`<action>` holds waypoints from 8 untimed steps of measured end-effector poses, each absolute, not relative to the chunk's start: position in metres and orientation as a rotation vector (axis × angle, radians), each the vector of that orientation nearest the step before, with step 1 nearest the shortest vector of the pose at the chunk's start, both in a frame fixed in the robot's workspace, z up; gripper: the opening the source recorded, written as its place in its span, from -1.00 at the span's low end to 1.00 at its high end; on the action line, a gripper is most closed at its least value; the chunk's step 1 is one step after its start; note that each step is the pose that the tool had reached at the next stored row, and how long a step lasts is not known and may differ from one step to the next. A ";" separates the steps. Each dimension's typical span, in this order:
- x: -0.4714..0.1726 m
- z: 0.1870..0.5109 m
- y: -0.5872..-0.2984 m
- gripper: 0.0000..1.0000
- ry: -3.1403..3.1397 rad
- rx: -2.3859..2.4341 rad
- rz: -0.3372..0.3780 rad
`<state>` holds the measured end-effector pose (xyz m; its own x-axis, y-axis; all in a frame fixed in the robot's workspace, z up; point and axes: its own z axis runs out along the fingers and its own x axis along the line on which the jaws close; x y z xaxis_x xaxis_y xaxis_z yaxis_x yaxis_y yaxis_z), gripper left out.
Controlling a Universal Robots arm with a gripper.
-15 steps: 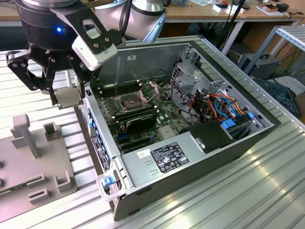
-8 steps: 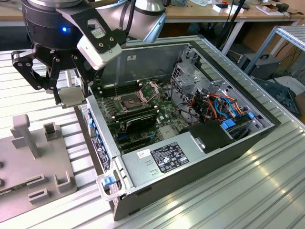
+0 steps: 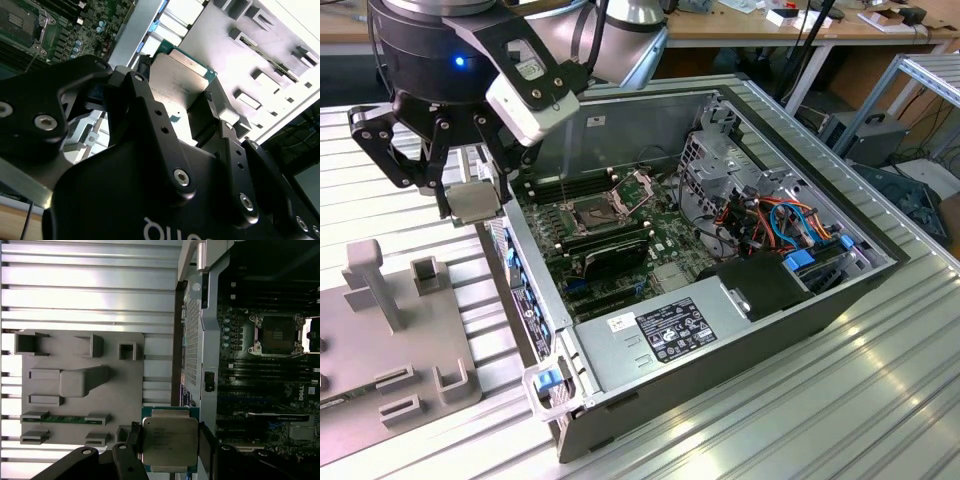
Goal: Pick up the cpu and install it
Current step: 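Pick up the cpu and move it towards the insertion slot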
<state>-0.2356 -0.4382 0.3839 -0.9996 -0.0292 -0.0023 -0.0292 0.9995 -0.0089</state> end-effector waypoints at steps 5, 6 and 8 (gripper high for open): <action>-0.230 0.384 -0.438 0.09 3.139 -0.046 -0.014; -0.228 0.384 -0.438 0.09 3.139 -0.046 -0.014; -0.224 0.384 -0.438 0.09 3.139 -0.046 -0.014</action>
<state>-0.2244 -0.4382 0.3839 -0.9996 -0.0291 -0.0022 -0.0291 0.9995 -0.0090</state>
